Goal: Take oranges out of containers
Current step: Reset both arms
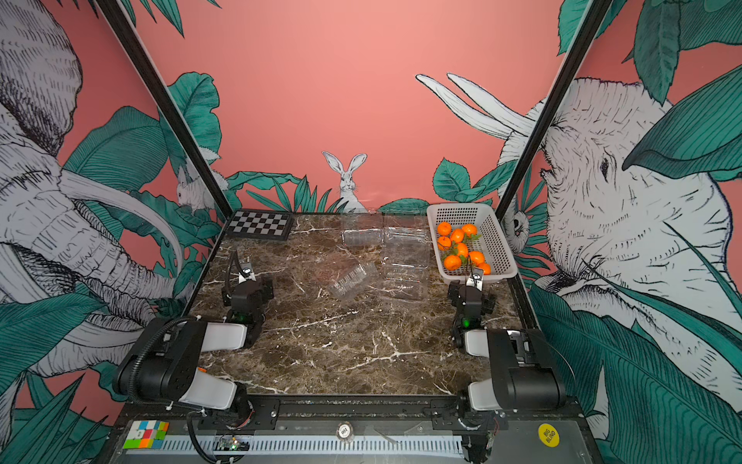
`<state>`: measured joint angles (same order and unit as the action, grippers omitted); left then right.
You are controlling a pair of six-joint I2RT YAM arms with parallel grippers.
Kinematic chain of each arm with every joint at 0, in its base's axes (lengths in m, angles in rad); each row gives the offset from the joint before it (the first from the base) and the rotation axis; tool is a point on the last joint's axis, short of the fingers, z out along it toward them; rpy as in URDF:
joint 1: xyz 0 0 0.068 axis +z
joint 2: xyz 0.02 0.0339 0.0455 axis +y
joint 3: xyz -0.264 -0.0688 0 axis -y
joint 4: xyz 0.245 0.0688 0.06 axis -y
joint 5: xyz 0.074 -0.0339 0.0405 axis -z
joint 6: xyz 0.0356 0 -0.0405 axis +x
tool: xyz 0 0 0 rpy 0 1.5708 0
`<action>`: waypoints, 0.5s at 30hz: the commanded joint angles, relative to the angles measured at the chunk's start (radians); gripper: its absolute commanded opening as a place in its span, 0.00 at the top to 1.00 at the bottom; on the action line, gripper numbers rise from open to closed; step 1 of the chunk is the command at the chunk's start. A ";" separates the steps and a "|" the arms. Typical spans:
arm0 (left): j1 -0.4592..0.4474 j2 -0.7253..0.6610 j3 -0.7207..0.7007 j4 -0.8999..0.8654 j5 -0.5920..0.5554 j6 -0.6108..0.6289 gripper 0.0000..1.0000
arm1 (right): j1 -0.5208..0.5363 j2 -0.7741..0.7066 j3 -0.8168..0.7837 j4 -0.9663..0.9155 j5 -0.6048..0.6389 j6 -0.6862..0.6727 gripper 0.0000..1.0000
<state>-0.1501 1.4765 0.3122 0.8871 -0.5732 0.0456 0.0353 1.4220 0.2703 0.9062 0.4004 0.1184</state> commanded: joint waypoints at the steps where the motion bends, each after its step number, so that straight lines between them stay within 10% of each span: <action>1: -0.005 -0.018 0.010 0.076 0.047 0.027 0.01 | 0.005 -0.003 0.007 0.055 0.012 -0.007 0.01; 8: 0.029 0.082 0.067 0.071 0.206 0.049 0.01 | 0.018 0.171 -0.085 0.454 -0.112 -0.094 0.02; 15: 0.035 0.088 0.073 0.064 0.214 0.043 0.01 | 0.020 0.105 0.002 0.183 -0.037 -0.054 0.01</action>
<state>-0.1215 1.5684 0.3759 0.9264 -0.3767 0.0826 0.0525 1.5421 0.2325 1.1133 0.3397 0.0662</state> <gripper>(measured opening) 0.994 0.985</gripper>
